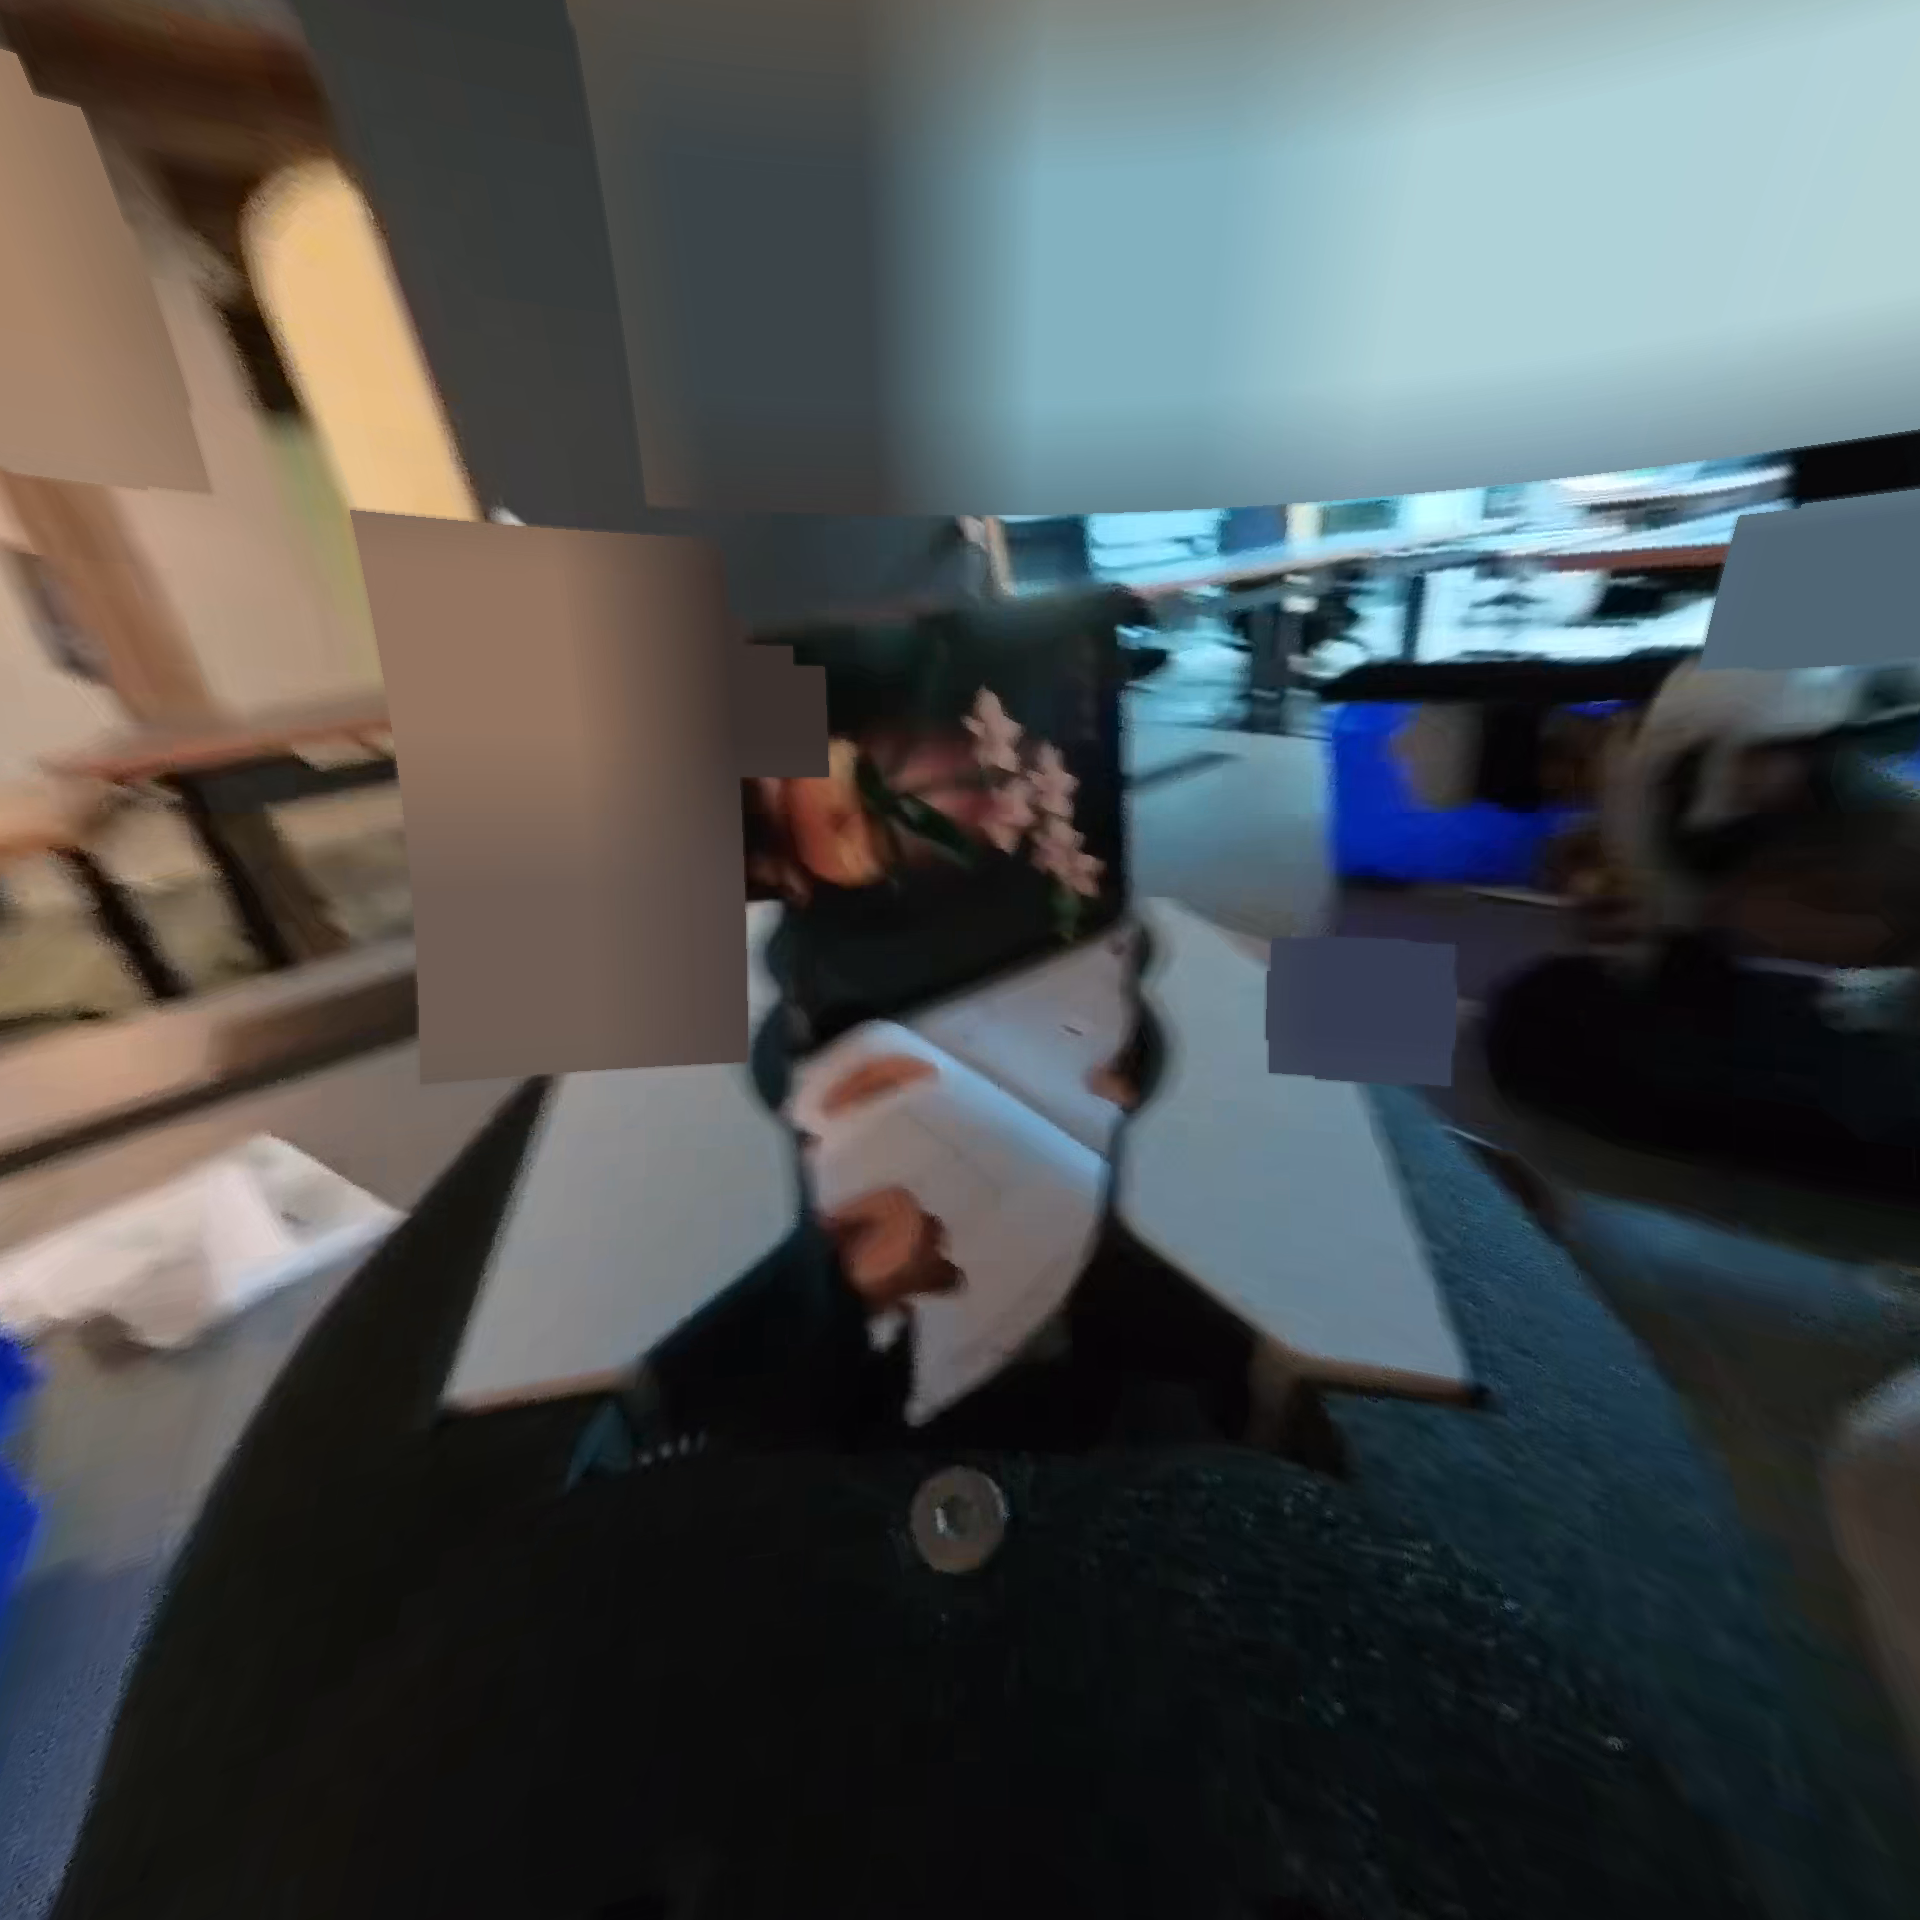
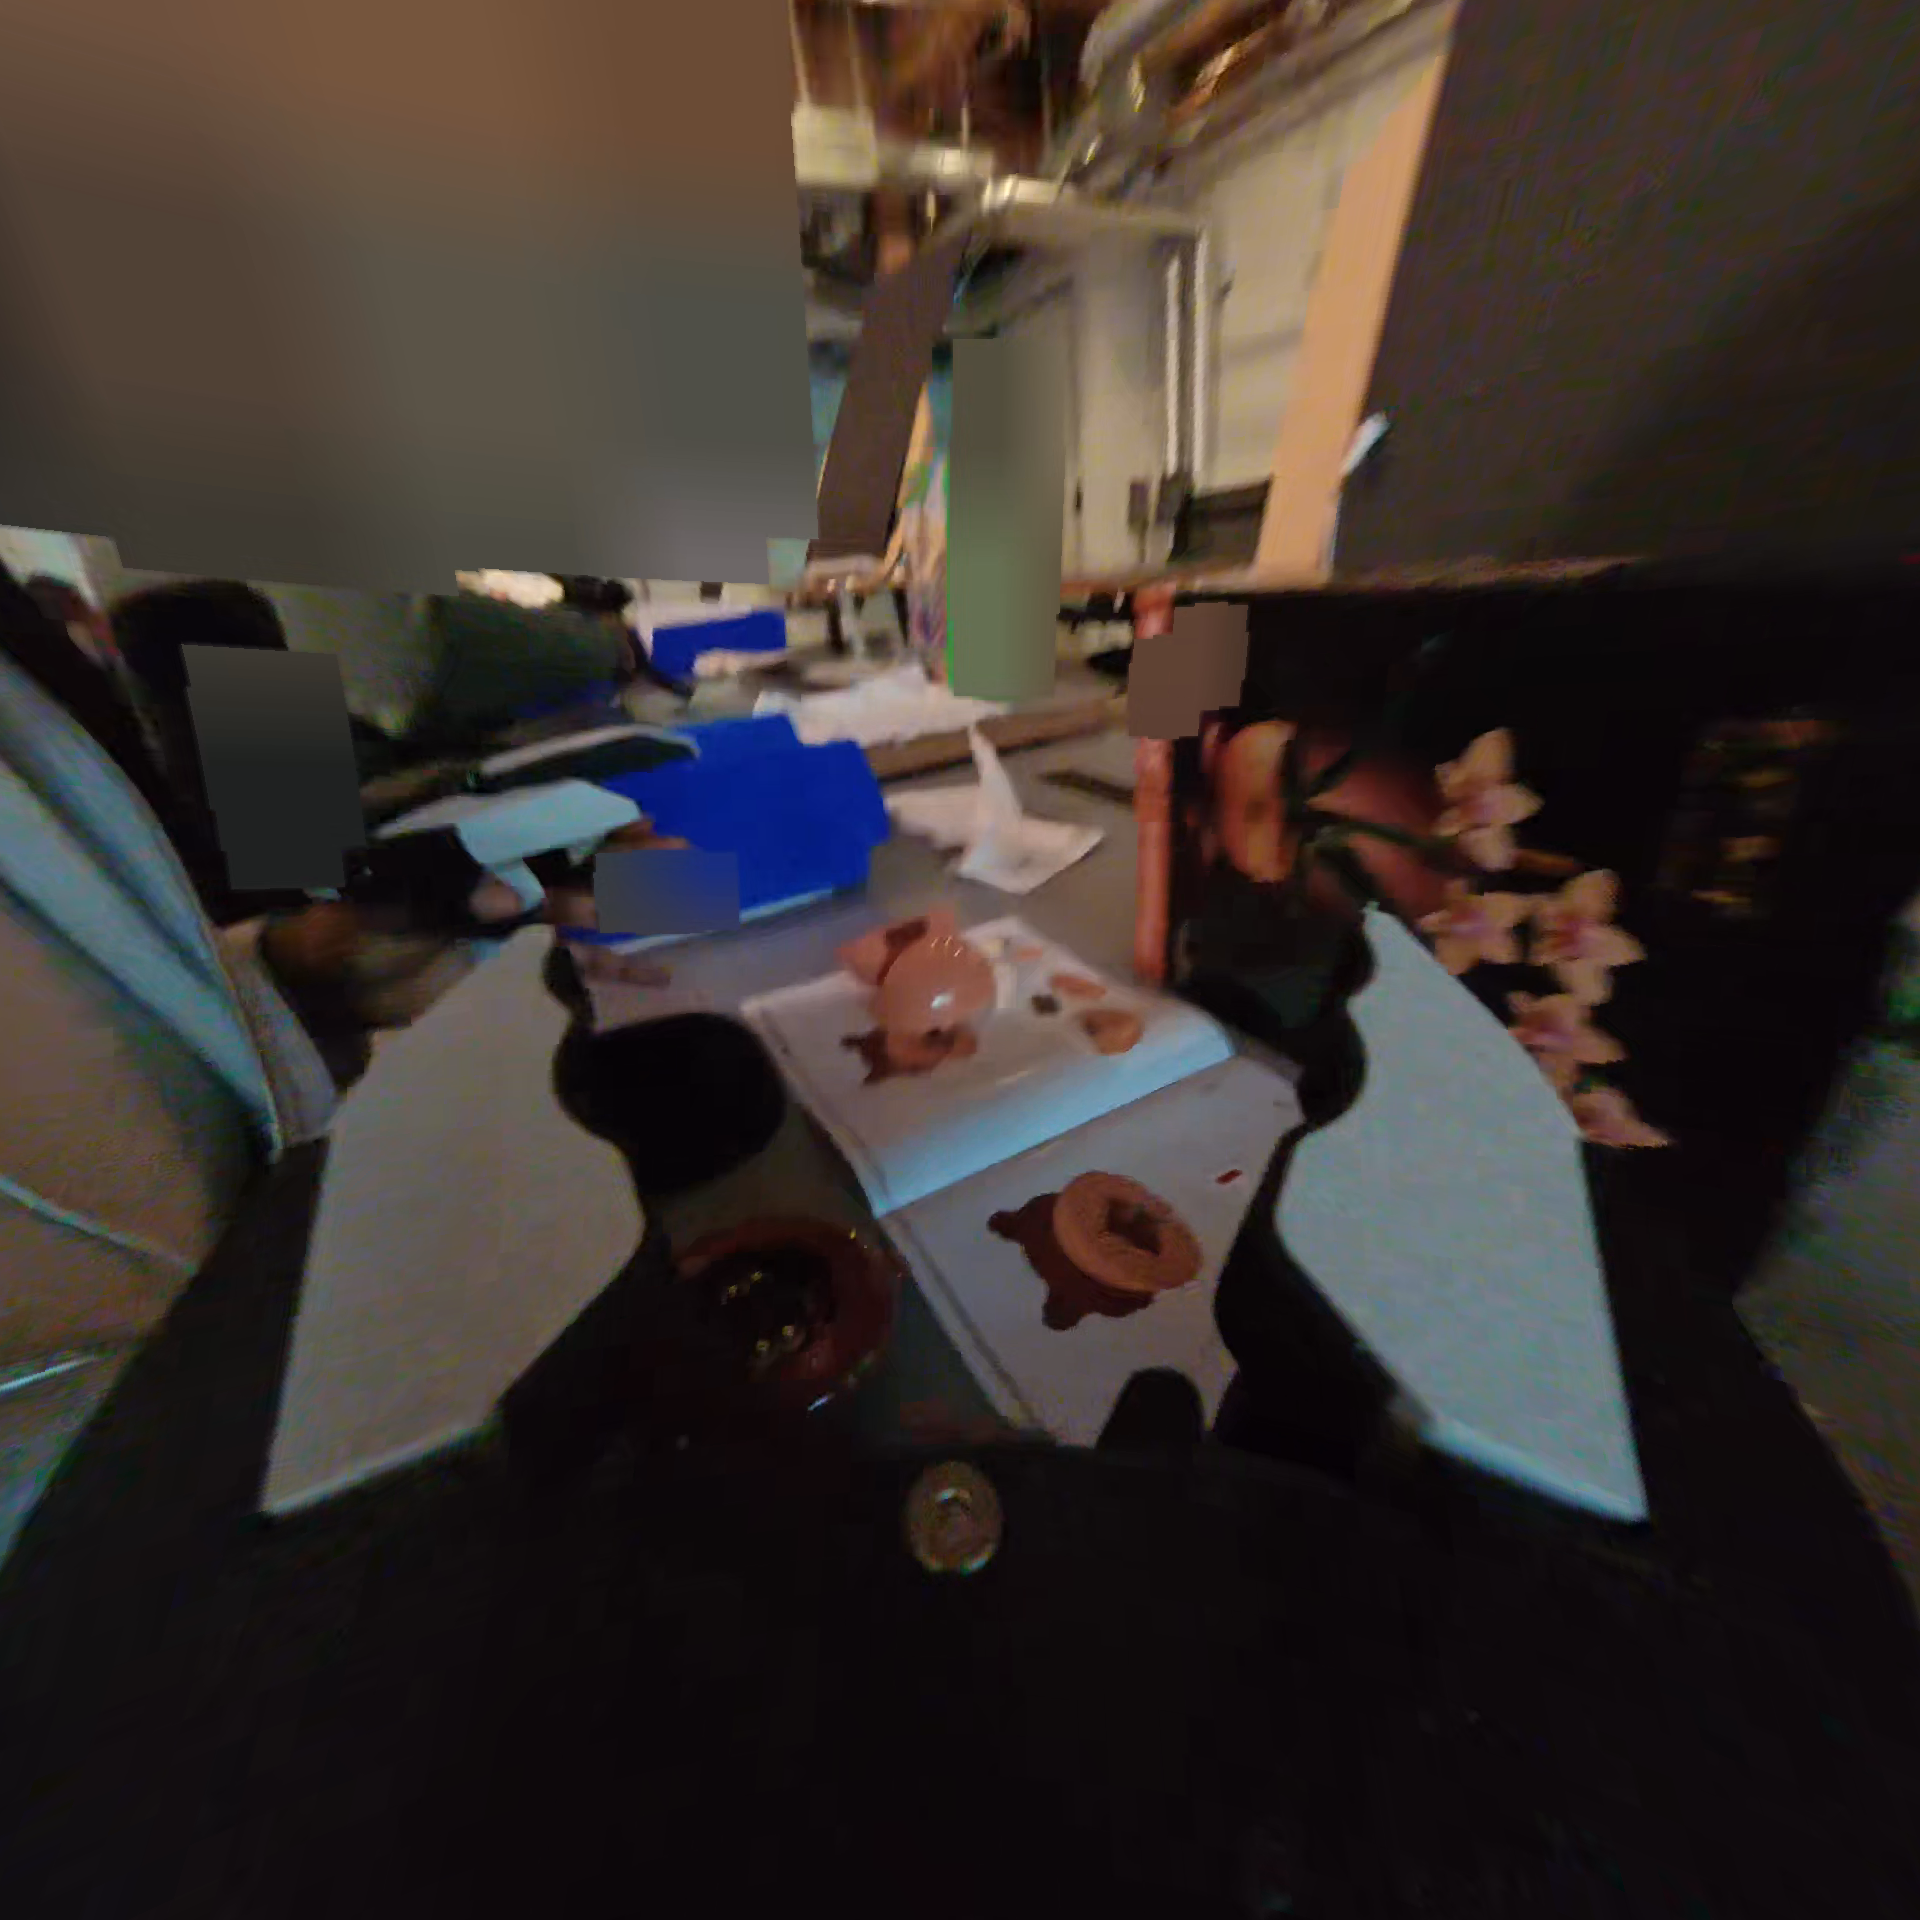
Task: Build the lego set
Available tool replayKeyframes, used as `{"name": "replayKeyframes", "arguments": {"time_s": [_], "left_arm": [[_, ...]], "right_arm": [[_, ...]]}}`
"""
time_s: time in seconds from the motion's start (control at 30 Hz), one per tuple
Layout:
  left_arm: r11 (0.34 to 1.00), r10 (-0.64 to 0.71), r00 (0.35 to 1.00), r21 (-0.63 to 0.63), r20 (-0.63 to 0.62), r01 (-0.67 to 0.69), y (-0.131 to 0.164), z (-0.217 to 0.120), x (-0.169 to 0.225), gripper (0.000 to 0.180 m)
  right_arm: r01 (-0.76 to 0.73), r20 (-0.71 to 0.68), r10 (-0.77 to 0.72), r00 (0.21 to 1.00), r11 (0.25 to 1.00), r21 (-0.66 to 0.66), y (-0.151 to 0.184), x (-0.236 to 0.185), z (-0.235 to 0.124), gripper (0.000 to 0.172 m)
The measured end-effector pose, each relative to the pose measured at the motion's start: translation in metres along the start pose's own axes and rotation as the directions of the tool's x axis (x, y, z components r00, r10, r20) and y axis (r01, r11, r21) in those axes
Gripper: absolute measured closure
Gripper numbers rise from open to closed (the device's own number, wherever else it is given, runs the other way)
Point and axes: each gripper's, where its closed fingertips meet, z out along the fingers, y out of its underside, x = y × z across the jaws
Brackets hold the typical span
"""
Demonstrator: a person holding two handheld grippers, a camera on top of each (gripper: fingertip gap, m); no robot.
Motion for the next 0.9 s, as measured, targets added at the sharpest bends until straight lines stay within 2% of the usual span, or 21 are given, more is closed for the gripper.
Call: {"name": "replayKeyframes", "arguments": {"time_s": [0.07,0.13,0.17,0.2,0.23,0.27,0.3,0.4,0.47,0.5,0.57,0.63,0.67,0.7,0.8,0.83,0.87,0.9], "left_arm": [[0.998,0.054,0.997,-0.012,0.055,-0.054,-0.001,0.005,-0.008,0.142],[0.998,0.062,0.995,-0.034,0.084,-0.059,0.001,0.013,-0.014,0.163],[0.998,0.051,0.995,-0.039,0.088,-0.047,0.002,0.018,-0.015,0.173],[0.998,0.035,0.996,-0.045,0.077,-0.032,0.002,0.024,-0.015,0.176],[0.999,0.02,0.998,-0.048,0.064,-0.017,0.002,0.031,-0.014,0.179],[0.999,0.009,0.998,-0.045,0.054,-0.006,0.0,0.037,-0.012,0.18],[0.999,0.007,0.999,-0.035,0.045,-0.005,-0.003,0.043,-0.01,0.18],[1.0,0.004,1.0,0.005,0.028,-0.004,-0.013,0.059,0.0,0.18],[1.0,-0.014,1.0,0.012,0.023,0.014,-0.016,0.066,0.004,0.18],[1.0,-0.022,0.999,0.013,0.029,0.021,-0.016,0.069,0.004,0.176],[0.999,-0.036,0.999,0.014,0.03,0.036,-0.017,0.072,0.005,0.158],[0.997,-0.07,0.997,-0.008,0.019,0.07,-0.017,0.075,0.006,0.124],[0.995,-0.093,0.995,-0.022,0.031,0.094,-0.018,0.077,0.004,0.099],[0.994,-0.109,0.993,-0.022,0.044,0.11,-0.02,0.078,0.002,0.084],[0.987,-0.155,0.983,-0.024,0.099,0.158,-0.023,0.08,-0.008,0.042],[0.984,-0.165,0.981,-0.05,0.105,0.171,-0.02,0.081,-0.009,0.034],[0.983,-0.16,0.98,-0.073,0.115,0.169,-0.017,0.082,-0.01,0.034],[0.985,-0.137,0.983,-0.088,0.123,0.149,-0.016,0.083,-0.01,0.034]], "right_arm": [[0.023,-0.068,-0.019,0.998,0.997,0.069,-0.018,0.015,-0.025,0.047],[0.068,-0.125,-0.056,0.991,0.993,0.097,-0.034,0.023,-0.052,0.05],[0.097,-0.148,-0.08,0.986,0.99,0.107,-0.042,0.024,-0.066,0.057],[0.143,-0.154,-0.124,0.98,0.983,0.119,-0.051,0.022,-0.083,0.077],[0.207,-0.15,-0.188,0.971,0.971,0.12,-0.058,0.017,-0.1,0.118],[0.275,-0.167,-0.256,0.952,0.955,0.108,-0.066,0.014,-0.119,0.167],[0.334,-0.204,-0.31,0.929,0.938,0.098,-0.074,0.014,-0.136,0.172],[0.48,-0.394,-0.435,0.81,0.877,0.019,-0.1,0.029,-0.19,0.172],[0.525,-0.465,-0.476,0.747,0.851,-0.027,-0.11,0.037,-0.218,0.17],[0.536,-0.494,-0.479,0.726,0.843,-0.03,-0.114,0.04,-0.228,0.152],[0.524,-0.567,-0.428,0.704,0.851,0.008,-0.122,0.052,-0.244,0.084],[0.442,-0.57,-0.38,0.728,0.896,-0.033,-0.113,0.066,-0.249,0.042],[0.417,-0.575,-0.382,0.723,0.906,-0.078,-0.107,0.074,-0.251,0.032],[0.438,-0.589,-0.417,0.692,0.891,-0.117,-0.105,0.08,-0.254,0.028],[0.518,-0.639,-0.501,0.583,0.836,-0.183,-0.108,0.093,-0.268,0.03],[0.536,-0.663,-0.512,0.546,0.822,-0.193,-0.111,0.096,-0.276,0.034],[0.563,-0.694,-0.524,0.493,0.801,-0.205,-0.115,0.098,-0.286,0.04],[0.591,-0.731,-0.528,0.431,0.778,-0.214,-0.122,0.099,-0.299,0.054]]}}
